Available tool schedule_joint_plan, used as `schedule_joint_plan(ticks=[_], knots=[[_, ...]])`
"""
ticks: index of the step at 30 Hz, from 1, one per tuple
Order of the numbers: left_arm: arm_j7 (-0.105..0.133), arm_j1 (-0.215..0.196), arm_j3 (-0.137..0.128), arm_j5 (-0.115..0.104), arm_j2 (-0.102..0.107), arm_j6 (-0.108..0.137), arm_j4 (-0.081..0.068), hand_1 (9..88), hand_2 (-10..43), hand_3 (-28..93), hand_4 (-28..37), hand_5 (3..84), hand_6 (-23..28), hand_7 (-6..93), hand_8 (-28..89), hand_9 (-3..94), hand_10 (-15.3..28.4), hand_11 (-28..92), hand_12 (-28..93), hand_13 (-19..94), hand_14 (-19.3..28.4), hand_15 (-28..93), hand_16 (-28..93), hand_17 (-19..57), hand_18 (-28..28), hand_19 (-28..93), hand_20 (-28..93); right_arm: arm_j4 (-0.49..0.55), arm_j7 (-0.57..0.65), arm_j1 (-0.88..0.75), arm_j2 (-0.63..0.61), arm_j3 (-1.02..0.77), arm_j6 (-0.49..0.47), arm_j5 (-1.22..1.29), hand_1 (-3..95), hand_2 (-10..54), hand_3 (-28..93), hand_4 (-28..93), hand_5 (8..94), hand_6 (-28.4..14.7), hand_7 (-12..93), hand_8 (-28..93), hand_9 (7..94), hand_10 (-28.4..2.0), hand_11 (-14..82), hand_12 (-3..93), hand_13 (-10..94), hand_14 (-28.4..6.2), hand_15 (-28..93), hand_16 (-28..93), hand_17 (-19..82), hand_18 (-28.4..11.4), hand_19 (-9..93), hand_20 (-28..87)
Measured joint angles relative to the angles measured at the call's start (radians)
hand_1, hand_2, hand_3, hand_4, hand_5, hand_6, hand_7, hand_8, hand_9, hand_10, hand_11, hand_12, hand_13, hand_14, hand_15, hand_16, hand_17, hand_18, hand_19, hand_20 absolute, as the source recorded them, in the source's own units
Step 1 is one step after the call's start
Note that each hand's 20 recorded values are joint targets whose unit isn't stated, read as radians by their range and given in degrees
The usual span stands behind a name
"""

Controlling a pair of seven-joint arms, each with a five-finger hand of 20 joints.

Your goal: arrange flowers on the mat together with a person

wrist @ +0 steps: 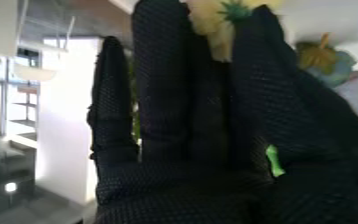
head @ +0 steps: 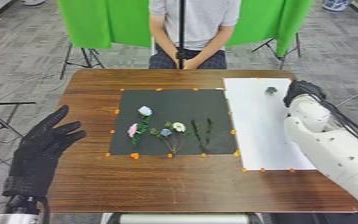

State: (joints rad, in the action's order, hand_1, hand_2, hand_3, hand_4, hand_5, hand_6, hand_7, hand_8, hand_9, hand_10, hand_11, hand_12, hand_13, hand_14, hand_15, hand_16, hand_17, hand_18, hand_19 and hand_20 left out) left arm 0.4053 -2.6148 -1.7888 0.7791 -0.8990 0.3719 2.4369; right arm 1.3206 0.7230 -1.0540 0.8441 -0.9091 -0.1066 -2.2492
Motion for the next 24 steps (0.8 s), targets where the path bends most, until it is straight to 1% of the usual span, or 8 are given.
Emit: schedule_joint_plan(ticks=[3,5,10,14,18,21,24], knots=[[0.003,0.000,0.001,-0.001,0.000,0.001,0.000,18.5,4.9,77,-28.3,32.4,5.8,15.9,-11,35.2,19.9,26,11,25,27.7,54,-10,-9.7,25.3,50,10,-0.008,-0.011,-0.008,-0.004,0.026,0.092,-0.024,61.7,-9.5,59,-28,84.1,5.9,17,0,93.5,-4.3,10.8,34.9,81,-1.6,48,27,32,-14.3,80,4],[0.006,0.000,0.004,-0.002,0.000,0.003,0.000,18.5,5.0,77,-28.3,32.5,5.7,15.8,-11,35.2,19.9,26,11,25,27.7,54,-10,-9.6,25.3,50,10,-0.007,-0.015,-0.020,-0.004,0.026,0.137,-0.026,61.8,-9.5,59,-28,84.3,5.7,17,0,93.6,-4.6,10.9,35.0,81,-1.7,48,27,32,-14.2,80,4],[0.006,-0.001,0.004,-0.004,0.001,0.003,-0.001,18.5,5.0,77,-28.3,32.4,5.7,15.8,-11,35.2,20.0,26,11,25,27.8,54,-10,-9.7,25.3,50,10,0.035,-0.012,-0.061,-0.014,0.013,0.181,-0.028,61.4,-9.5,60,-28,84.9,5.4,17,0,93.7,-4.7,11.3,35.4,81,-1.3,48,28,32,-14.2,80,4],[0.000,-0.002,0.002,-0.002,0.001,0.002,-0.001,18.6,5.0,77,-28.3,32.4,5.8,15.9,-11,35.3,19.9,26,11,25,27.8,54,-10,-9.7,25.3,50,10,0.125,-0.007,-0.108,-0.026,-0.023,0.233,-0.034,61.0,-9.5,61,-28,85.1,5.2,17,1,93.7,-4.8,11.8,35.6,81,-1.3,48,28,32,-14.3,81,4],[-0.010,-0.002,-0.008,0.001,-0.005,0.001,0.000,18.7,5.0,77,-28.3,32.5,5.8,15.8,-11,35.2,19.9,26,11,25,27.9,54,-10,-9.7,25.3,50,10,0.254,-0.020,-0.154,-0.037,-0.056,0.301,-0.039,60.4,-9.5,63,-28,84.9,4.9,17,1,93.7,-4.7,12.1,35.8,82,-1.6,49,28,32,-14.3,81,4],[-0.016,-0.002,-0.012,0.004,-0.010,-0.001,0.000,18.7,5.1,77,-28.3,32.5,5.9,15.8,-11,35.3,19.9,26,11,25,27.9,54,-10,-9.6,25.2,50,10,0.349,-0.053,-0.172,-0.034,-0.065,0.306,-0.036,59.8,-9.5,63,-28,84.8,4.7,17,1,93.7,-4.8,11.9,36.0,81,-1.6,49,29,32,-14.3,81,4],[-0.023,0.001,-0.013,0.007,-0.011,-0.004,0.000,18.7,5.1,77,-28.3,32.6,5.9,15.7,-11,35.3,20.0,26,11,25,27.9,54,-10,-9.6,25.2,50,10,0.410,-0.111,-0.168,-0.015,-0.042,0.301,-0.032,59.4,-9.5,64,-28,84.7,4.7,17,1,93.7,-4.8,11.8,36.2,81,-1.8,49,29,32,-14.3,81,4]])
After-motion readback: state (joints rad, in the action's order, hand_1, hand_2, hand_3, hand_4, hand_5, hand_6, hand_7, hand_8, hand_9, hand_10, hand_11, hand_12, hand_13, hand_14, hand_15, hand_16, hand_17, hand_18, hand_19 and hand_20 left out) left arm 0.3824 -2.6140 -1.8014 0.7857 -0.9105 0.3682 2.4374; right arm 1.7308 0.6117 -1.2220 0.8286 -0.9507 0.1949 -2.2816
